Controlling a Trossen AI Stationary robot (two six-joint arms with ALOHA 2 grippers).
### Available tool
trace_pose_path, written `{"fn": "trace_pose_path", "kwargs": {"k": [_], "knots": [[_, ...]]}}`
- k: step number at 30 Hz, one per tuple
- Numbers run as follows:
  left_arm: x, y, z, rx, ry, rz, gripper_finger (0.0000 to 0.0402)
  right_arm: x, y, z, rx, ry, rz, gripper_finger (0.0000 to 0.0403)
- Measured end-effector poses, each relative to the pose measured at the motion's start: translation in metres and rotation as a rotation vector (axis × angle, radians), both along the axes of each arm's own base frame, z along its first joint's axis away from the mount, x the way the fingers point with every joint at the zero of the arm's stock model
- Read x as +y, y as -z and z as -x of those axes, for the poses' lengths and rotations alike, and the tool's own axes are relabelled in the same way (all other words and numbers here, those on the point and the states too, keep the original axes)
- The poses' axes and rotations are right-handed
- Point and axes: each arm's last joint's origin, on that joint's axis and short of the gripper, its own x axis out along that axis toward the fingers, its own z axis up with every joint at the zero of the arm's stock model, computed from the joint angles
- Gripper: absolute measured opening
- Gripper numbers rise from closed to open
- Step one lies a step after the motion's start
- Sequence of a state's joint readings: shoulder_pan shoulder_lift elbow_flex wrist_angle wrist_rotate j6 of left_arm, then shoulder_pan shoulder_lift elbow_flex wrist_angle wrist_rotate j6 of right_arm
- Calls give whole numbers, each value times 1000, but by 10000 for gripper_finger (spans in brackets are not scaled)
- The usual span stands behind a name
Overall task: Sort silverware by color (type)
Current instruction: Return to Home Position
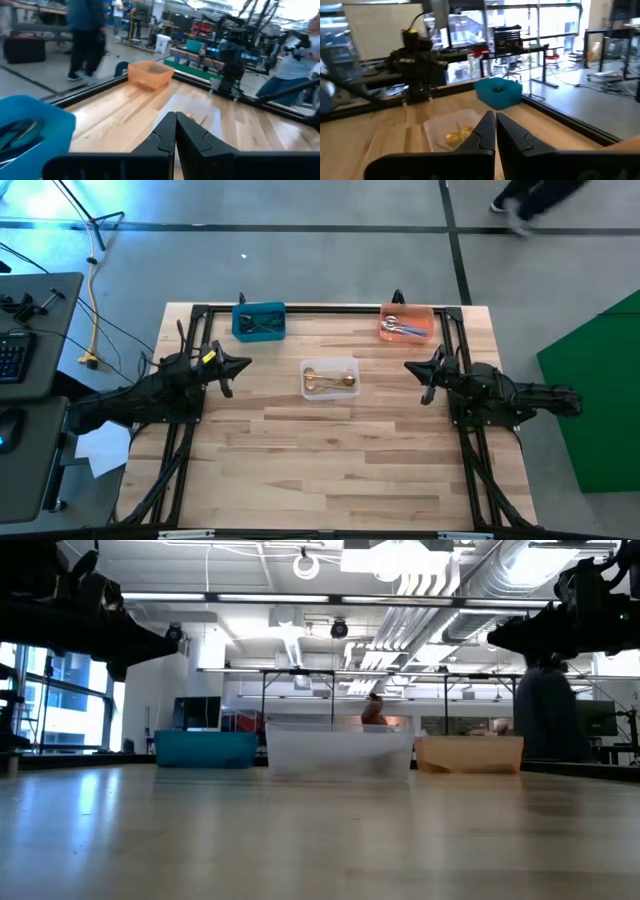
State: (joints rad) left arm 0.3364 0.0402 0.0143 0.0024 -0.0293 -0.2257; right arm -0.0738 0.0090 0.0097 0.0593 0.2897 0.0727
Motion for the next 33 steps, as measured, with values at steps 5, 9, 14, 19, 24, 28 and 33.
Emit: {"fn": "trace_pose_path", "kwargs": {"k": [5, 9, 14, 19, 24, 28, 33], "knots": [[5, 2, -1, -5, -96, 80, 1, -1, 0, 0, -3, 28, -8, 0], [7, 4, -2, 21, -113, 85, 1, -1, 1, -1, 24, 28, 21, 0], [6, 6, -4, 35, -87, 117, 1, -1, 3, -3, 54, 25, 32, 0], [7, 7, -4, 8, -116, 187, 1, -1, 4, -3, 25, 19, -59, 0], [7, 7, -4, 6, -119, 190, 1, -1, 4, -3, 33, 20, -40, 0], [7, 7, -4, 6, -119, 191, 1, -1, 4, -3, 35, 20, -34, 0], [7, 7, -4, 6, -119, 191, 1, -1, 4, -3, 35, 20, -34, 0]]}}
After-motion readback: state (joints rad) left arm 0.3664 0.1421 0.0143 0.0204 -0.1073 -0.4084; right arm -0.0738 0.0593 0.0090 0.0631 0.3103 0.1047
